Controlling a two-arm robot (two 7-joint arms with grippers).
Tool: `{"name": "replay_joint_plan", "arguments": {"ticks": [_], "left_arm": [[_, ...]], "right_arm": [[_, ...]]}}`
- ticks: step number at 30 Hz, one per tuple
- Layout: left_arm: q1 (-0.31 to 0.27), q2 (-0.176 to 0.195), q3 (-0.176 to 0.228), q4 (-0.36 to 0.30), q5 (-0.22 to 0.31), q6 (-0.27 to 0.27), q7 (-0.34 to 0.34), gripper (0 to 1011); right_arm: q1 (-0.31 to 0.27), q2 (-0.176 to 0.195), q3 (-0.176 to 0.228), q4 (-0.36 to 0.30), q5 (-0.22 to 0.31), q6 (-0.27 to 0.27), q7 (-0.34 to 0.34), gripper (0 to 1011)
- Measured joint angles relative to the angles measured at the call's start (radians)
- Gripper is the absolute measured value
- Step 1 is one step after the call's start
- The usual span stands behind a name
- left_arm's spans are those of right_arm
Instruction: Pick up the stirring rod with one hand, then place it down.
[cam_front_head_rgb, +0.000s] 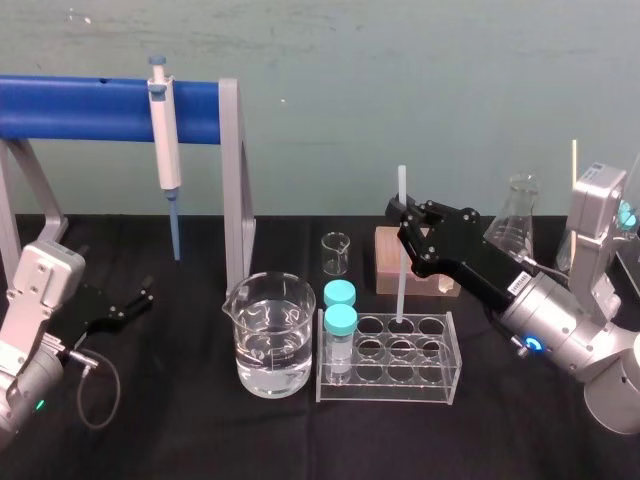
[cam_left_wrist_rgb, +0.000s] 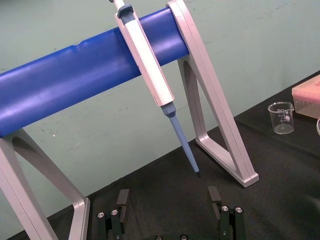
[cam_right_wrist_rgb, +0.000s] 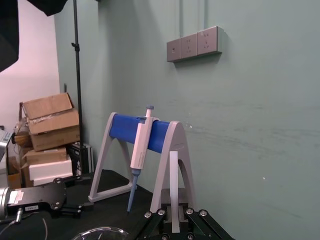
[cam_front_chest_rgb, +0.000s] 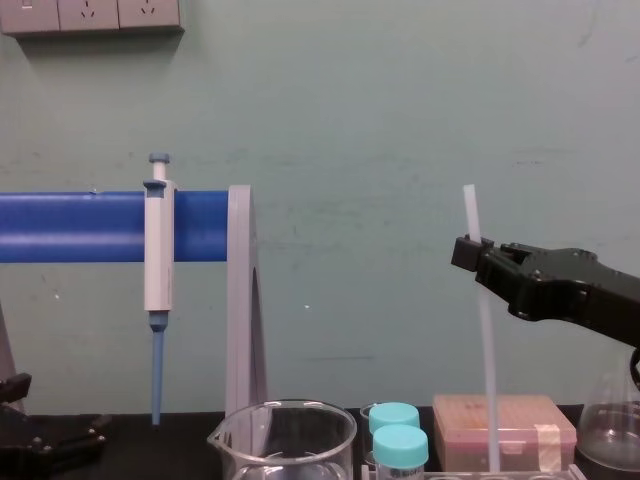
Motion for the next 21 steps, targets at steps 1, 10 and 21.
{"name": "replay_joint_plan", "arguments": {"ticks": [1,10,21], "left_arm": [[0.000,0.000,0.000,0.000,0.000,0.000,0.000,1000],[0.000,0.000,0.000,0.000,0.000,0.000,0.000,1000],[0.000,0.000,0.000,0.000,0.000,0.000,0.000,1000]], "right_arm": [[0.001,-0.001,-0.002,0.003,-0.003,-0.005,0.001,70],[0.009,-0.011,-0.008,0.035,-0.026,-0.030,-0.003,70],[0.011,-0.029,-0.006,0.072,-0.035,-0.028,-0.019,70]]}}
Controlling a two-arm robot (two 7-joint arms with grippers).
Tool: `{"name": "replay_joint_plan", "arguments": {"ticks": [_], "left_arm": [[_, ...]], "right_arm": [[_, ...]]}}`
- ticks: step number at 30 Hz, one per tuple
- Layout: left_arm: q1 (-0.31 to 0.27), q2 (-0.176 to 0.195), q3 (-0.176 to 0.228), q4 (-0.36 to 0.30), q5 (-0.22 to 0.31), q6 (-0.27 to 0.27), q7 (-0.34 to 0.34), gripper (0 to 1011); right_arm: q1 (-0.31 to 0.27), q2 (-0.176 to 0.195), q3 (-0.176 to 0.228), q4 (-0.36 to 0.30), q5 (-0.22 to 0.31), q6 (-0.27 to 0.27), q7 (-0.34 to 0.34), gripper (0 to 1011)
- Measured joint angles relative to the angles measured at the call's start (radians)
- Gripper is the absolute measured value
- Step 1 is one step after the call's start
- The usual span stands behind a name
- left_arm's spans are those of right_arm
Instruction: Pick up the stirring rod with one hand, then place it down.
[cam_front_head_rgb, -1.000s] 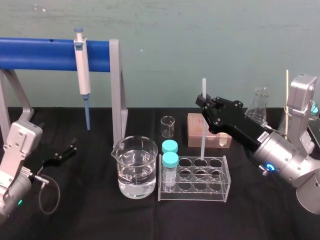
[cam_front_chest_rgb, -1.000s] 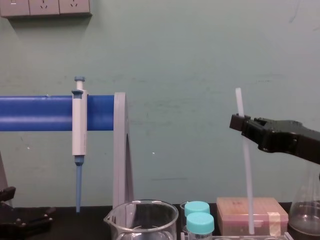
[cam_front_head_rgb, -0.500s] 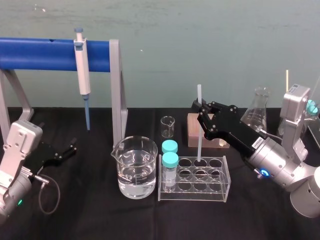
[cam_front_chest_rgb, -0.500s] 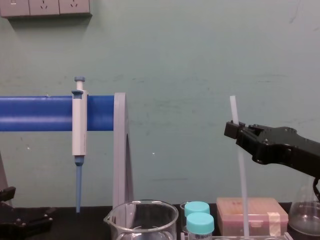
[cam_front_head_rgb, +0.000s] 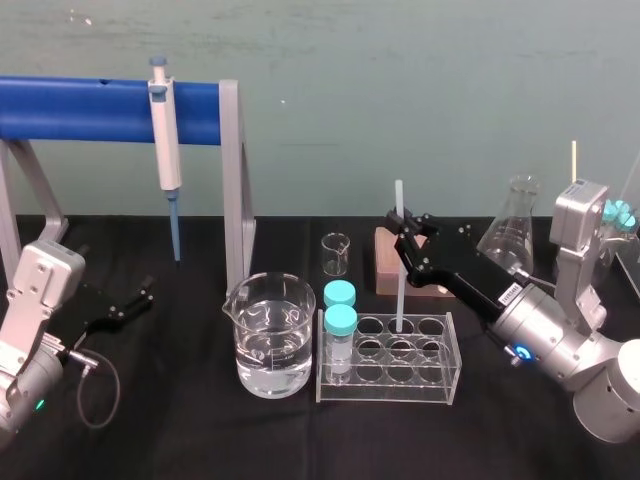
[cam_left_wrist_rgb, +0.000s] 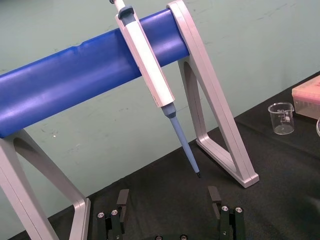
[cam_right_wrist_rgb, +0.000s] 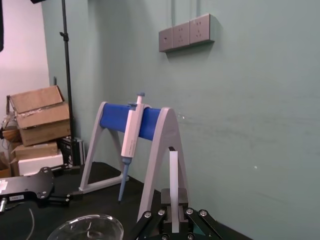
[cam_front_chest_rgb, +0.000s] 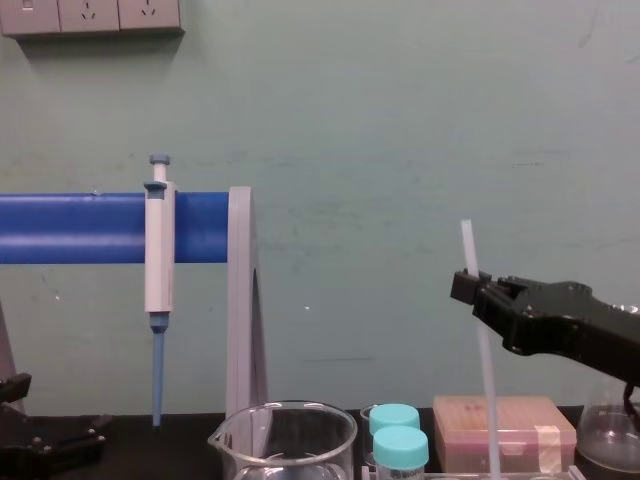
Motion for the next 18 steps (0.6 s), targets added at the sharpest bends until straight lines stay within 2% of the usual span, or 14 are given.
{"name": "replay_joint_plan", "arguments": {"ticks": [18], "left_arm": [[0.000,0.000,0.000,0.000,0.000,0.000,0.000,1000]], "right_arm": [[-0.011,-0.022,0.007,0.045,-0.007,0.010,-0.013,70]]}}
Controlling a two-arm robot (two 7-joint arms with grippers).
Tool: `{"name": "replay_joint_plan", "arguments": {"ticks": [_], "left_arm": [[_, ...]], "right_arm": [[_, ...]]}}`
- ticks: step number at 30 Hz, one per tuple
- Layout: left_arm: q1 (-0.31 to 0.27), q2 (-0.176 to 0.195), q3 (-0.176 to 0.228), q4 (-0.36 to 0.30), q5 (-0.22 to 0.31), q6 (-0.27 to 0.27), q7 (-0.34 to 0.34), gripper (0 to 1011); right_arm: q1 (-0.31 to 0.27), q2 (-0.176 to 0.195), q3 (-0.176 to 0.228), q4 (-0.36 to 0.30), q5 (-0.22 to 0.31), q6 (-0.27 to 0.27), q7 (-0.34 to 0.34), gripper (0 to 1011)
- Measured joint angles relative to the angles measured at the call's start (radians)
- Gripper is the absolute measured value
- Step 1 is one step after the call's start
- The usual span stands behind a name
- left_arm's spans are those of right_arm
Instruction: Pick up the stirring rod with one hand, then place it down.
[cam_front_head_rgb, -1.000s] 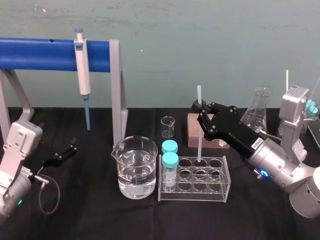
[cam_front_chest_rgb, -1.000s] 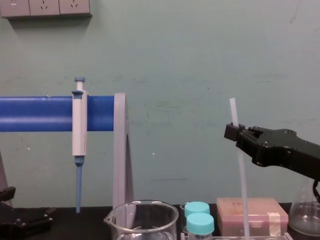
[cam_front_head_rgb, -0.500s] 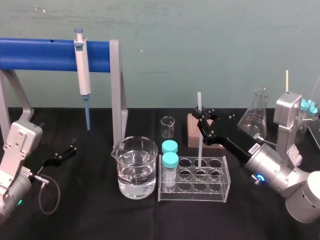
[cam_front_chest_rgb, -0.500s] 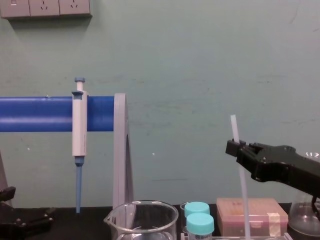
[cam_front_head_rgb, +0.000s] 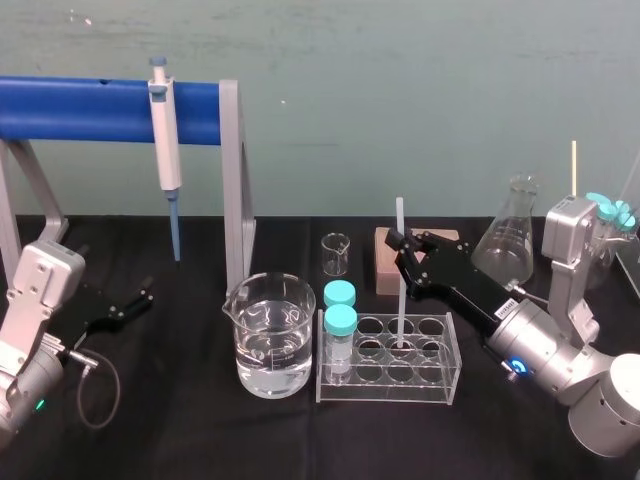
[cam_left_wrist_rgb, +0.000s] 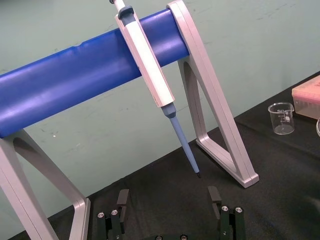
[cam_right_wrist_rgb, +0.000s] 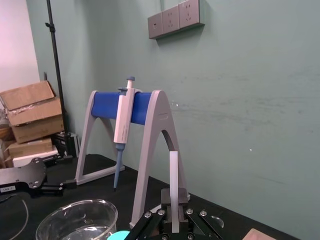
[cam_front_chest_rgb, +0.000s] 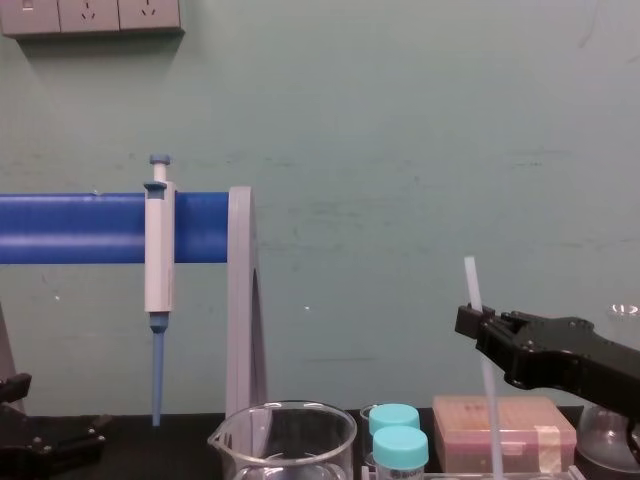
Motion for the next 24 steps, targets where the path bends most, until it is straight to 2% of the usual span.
{"name": "replay_joint_plan", "arguments": {"ticks": [24], "left_arm": [[0.000,0.000,0.000,0.000,0.000,0.000,0.000,1000]], "right_arm": [[-0.018,-0.011,0.006,0.009,-0.015,0.018,-0.023,70]]}}
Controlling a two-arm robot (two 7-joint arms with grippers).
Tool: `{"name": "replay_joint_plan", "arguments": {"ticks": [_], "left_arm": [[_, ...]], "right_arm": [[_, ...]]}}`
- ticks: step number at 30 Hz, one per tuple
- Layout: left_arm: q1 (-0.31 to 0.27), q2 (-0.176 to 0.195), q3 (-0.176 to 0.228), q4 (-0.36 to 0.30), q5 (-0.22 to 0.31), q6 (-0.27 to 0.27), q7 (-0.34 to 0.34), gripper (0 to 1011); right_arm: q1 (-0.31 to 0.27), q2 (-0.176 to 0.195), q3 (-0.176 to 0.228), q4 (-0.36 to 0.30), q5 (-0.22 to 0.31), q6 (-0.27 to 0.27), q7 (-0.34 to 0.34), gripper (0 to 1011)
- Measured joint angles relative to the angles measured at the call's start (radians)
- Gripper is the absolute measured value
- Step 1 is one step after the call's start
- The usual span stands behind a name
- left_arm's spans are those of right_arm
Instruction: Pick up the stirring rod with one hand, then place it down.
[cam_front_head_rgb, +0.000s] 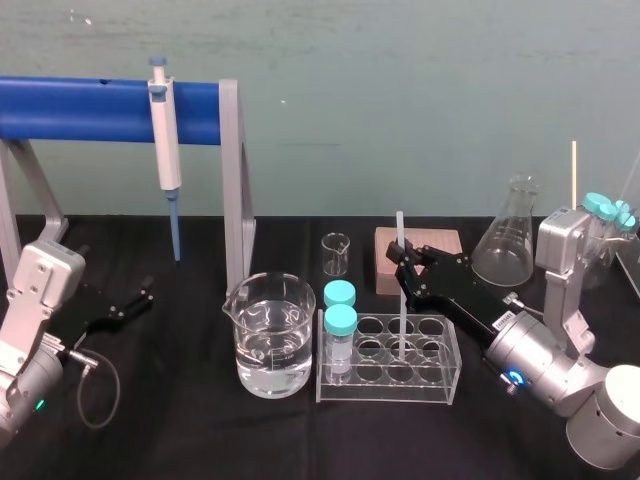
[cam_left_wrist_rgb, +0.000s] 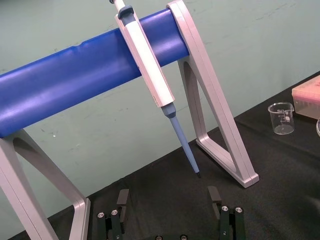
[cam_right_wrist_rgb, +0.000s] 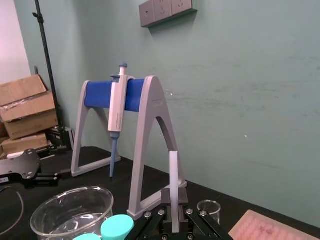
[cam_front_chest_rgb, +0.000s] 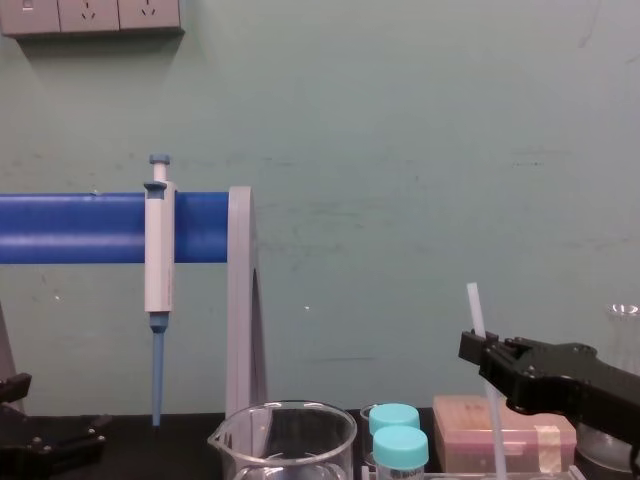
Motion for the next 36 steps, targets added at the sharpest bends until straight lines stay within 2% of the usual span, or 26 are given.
{"name": "replay_joint_plan", "arguments": {"ticks": [17,21,26,27,30,31,32,34,36], "left_arm": [[0.000,0.000,0.000,0.000,0.000,0.000,0.000,1000],[0.000,0.000,0.000,0.000,0.000,0.000,0.000,1000],[0.000,0.000,0.000,0.000,0.000,0.000,0.000,1000],[0.000,0.000,0.000,0.000,0.000,0.000,0.000,1000],[0.000,0.000,0.000,0.000,0.000,0.000,0.000,1000],[0.000,0.000,0.000,0.000,0.000,0.000,0.000,1000],[0.000,0.000,0.000,0.000,0.000,0.000,0.000,1000],[0.000,0.000,0.000,0.000,0.000,0.000,0.000,1000],[0.000,0.000,0.000,0.000,0.000,0.000,0.000,1000]], "right_arm": [[-0.005,-0.001,-0.001,0.000,-0.016,0.004,-0.012,70],[-0.005,-0.001,-0.001,0.000,-0.015,0.004,-0.012,135],[-0.005,-0.001,-0.001,-0.001,-0.013,0.004,-0.012,325],[-0.005,-0.001,-0.001,-0.001,-0.013,0.004,-0.012,325],[-0.004,-0.001,-0.001,-0.001,-0.013,0.004,-0.011,438],[-0.004,-0.001,-0.001,-0.001,-0.012,0.004,-0.011,438],[-0.004,-0.001,-0.001,-0.001,-0.012,0.004,-0.011,528],[-0.004,-0.001,-0.001,-0.001,-0.012,0.004,-0.011,551],[-0.004,-0.001,-0.001,-0.001,-0.012,0.004,-0.011,630]]}}
